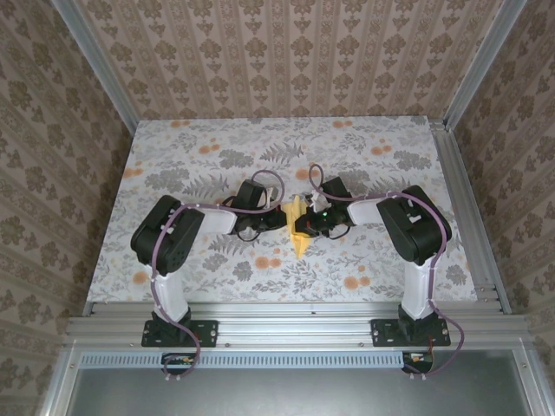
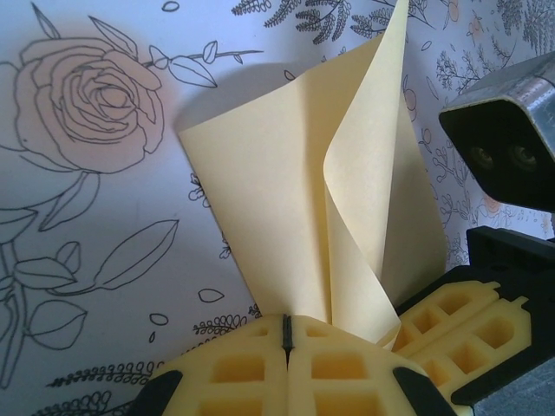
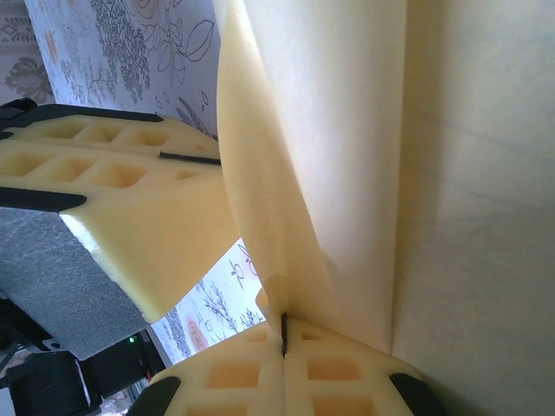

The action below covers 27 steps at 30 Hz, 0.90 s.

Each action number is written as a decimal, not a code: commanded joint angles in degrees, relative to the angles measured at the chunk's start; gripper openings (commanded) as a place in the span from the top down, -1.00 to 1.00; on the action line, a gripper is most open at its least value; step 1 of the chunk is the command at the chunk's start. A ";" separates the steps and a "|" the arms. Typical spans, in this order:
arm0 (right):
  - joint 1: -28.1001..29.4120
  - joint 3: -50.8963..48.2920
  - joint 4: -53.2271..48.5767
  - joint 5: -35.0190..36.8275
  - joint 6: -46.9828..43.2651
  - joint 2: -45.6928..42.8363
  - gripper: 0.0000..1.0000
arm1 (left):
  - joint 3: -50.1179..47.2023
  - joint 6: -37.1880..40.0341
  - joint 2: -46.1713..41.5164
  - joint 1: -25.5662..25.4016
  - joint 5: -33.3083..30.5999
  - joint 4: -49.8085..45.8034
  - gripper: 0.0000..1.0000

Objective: Fold a paper plane with a square sheet of paper (pick it up from the middle)
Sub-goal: Fourth fold the wing at the center of the table.

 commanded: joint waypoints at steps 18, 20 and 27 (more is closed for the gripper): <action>1.28 0.90 0.28 0.96 0.54 -1.30 0.96 | -1.08 1.65 4.44 -1.18 -1.63 -3.12 1.00; 1.26 1.07 -0.03 1.03 0.44 -0.54 0.96 | -1.19 1.72 4.44 -1.26 -1.61 -3.08 1.00; 1.44 1.59 -0.96 1.50 -0.22 1.22 0.96 | -1.63 1.68 4.34 -1.26 -1.62 -2.99 1.00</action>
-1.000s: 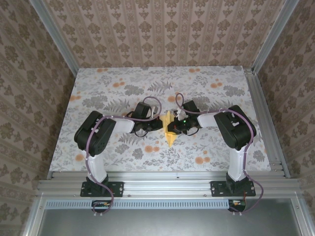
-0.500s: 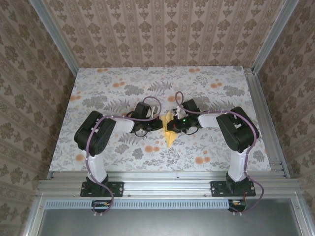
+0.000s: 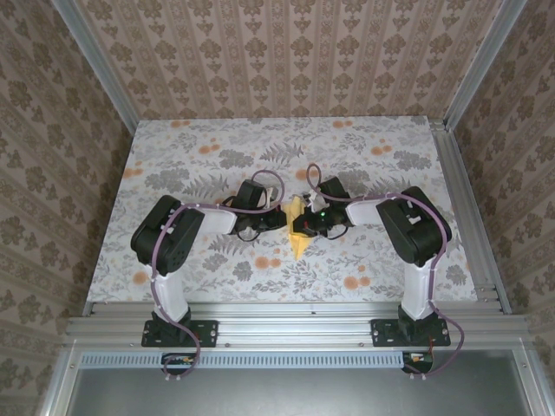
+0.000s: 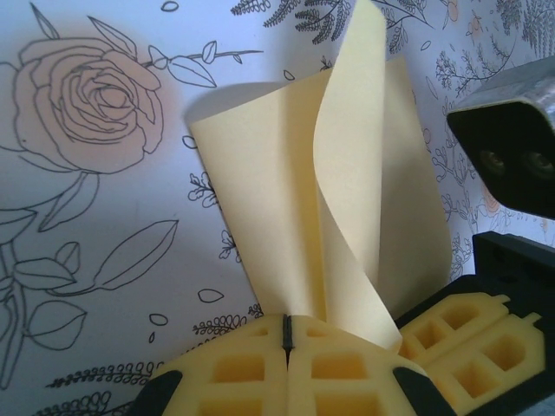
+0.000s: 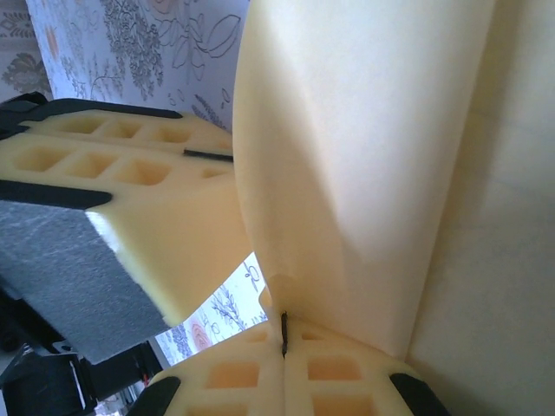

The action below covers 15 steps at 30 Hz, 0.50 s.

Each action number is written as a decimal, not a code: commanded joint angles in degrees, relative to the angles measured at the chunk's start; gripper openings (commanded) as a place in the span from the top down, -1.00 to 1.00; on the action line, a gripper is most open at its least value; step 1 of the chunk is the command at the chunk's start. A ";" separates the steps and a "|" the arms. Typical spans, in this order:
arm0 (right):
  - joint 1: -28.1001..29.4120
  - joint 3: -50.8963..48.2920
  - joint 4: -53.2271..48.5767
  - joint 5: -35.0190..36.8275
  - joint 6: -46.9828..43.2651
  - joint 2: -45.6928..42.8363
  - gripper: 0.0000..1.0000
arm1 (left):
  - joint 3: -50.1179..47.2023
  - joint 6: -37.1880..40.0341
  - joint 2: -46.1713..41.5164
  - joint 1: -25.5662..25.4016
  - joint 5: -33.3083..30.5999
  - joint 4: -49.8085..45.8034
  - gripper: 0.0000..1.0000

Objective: Fold a paper plane with a square sheet of paper (pick it up from the middle)
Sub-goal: Fourth fold the wing at the center of the table.

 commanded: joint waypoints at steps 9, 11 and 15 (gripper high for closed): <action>0.69 1.74 -1.17 0.43 -0.63 2.70 0.95 | -1.19 1.58 4.69 -1.42 -1.25 -2.91 1.00; 0.65 1.75 -2.22 1.13 -1.45 3.09 0.91 | -1.16 1.54 4.52 -1.46 -1.23 -3.04 1.00; 0.61 1.75 -4.34 2.47 -3.28 3.19 0.54 | -0.97 1.33 3.21 -1.45 -1.09 -3.35 1.00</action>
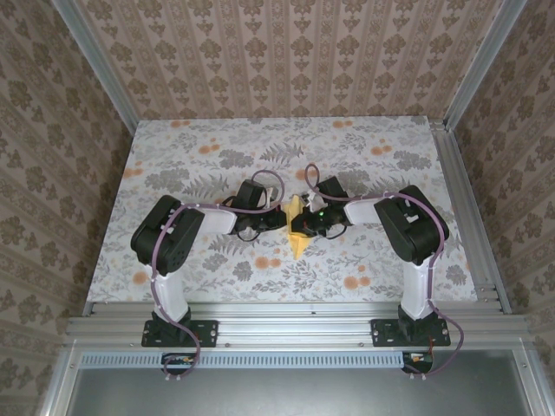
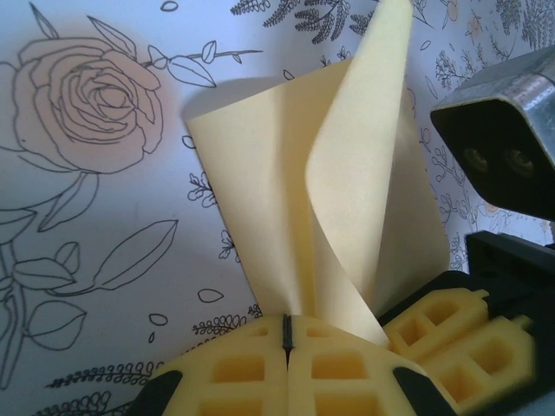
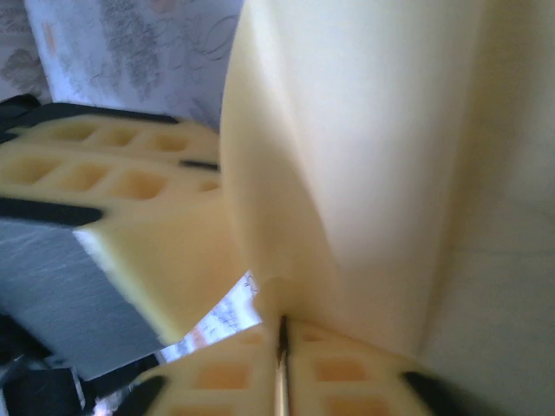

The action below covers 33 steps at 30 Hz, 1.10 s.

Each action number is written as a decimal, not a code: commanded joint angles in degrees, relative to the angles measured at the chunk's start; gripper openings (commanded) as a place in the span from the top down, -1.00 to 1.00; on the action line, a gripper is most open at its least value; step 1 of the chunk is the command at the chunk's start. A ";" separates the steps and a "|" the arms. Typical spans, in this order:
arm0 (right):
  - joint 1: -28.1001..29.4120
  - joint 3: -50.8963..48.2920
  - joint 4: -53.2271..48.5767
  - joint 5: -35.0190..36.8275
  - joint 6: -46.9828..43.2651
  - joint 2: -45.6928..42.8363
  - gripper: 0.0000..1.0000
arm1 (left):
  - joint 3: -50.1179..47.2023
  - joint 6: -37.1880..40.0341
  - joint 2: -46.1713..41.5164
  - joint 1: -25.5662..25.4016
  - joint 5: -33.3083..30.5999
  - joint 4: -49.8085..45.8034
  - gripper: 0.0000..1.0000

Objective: Fold a paper plane with a square sheet of paper (pick it up from the middle)
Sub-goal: Fourth fold the wing at the center of the table.

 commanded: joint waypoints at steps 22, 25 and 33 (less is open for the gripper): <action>-1.17 -3.09 -0.22 2.02 -1.83 0.88 0.34 | 7.97 2.90 -7.11 0.62 -2.11 -12.14 0.86; -1.25 -3.66 0.79 1.82 -1.72 -0.07 0.36 | 9.51 3.08 -4.80 0.47 -0.59 -12.52 0.85; -1.40 -4.74 2.90 1.42 -0.66 -0.62 0.60 | 10.63 3.56 0.30 -0.26 1.37 -14.95 0.87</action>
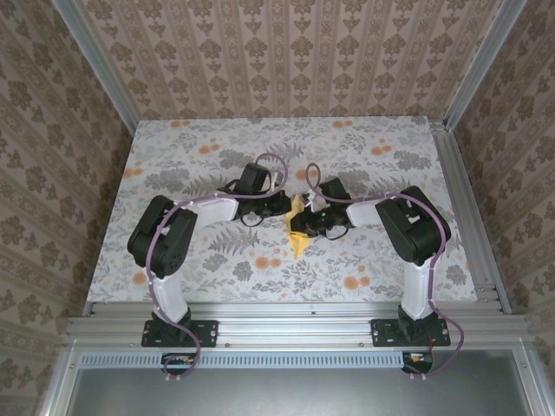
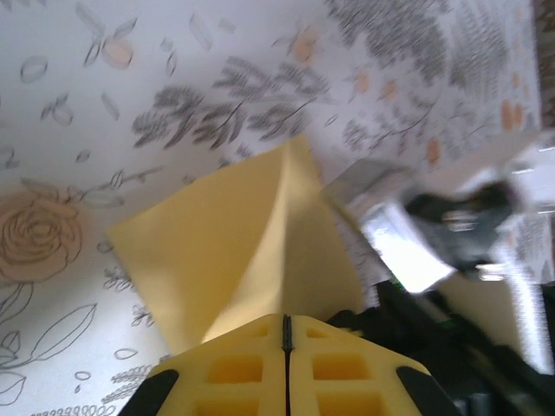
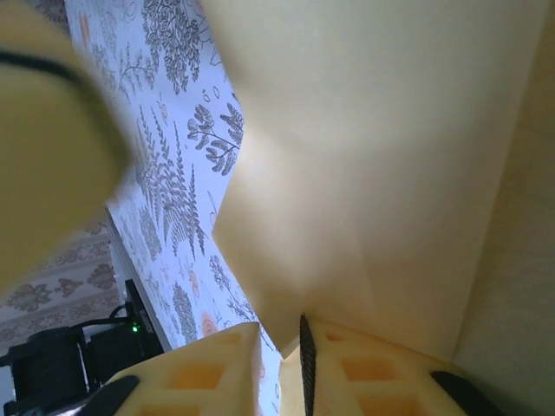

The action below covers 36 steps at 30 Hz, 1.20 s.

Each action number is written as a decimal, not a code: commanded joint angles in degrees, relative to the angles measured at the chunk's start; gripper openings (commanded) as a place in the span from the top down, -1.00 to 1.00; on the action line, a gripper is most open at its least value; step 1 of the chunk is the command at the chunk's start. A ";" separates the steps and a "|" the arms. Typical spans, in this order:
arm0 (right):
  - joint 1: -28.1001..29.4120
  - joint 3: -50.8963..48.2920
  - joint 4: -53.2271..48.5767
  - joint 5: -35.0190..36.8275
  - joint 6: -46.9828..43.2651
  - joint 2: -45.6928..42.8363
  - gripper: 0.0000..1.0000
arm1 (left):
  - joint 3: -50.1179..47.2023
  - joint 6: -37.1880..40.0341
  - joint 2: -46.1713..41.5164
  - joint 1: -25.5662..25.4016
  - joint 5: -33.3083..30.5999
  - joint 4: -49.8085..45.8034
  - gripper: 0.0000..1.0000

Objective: Fold a paper plane with a square sheet of paper (pick it up from the middle)
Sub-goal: Fourth fold the wing at the center of the table.

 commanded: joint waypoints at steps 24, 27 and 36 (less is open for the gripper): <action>-1.02 -2.53 -2.83 3.99 0.21 -1.67 0.83 | -1.76 5.48 -4.64 -1.64 -3.76 -10.99 0.46; -1.01 -2.60 -2.66 3.97 0.35 -1.77 0.83 | -2.33 3.68 -6.32 -2.01 -6.33 -13.25 0.35; -1.07 -2.64 -1.77 3.57 0.83 -1.81 0.84 | -3.87 -3.10 -4.65 -3.97 -7.71 -11.14 0.30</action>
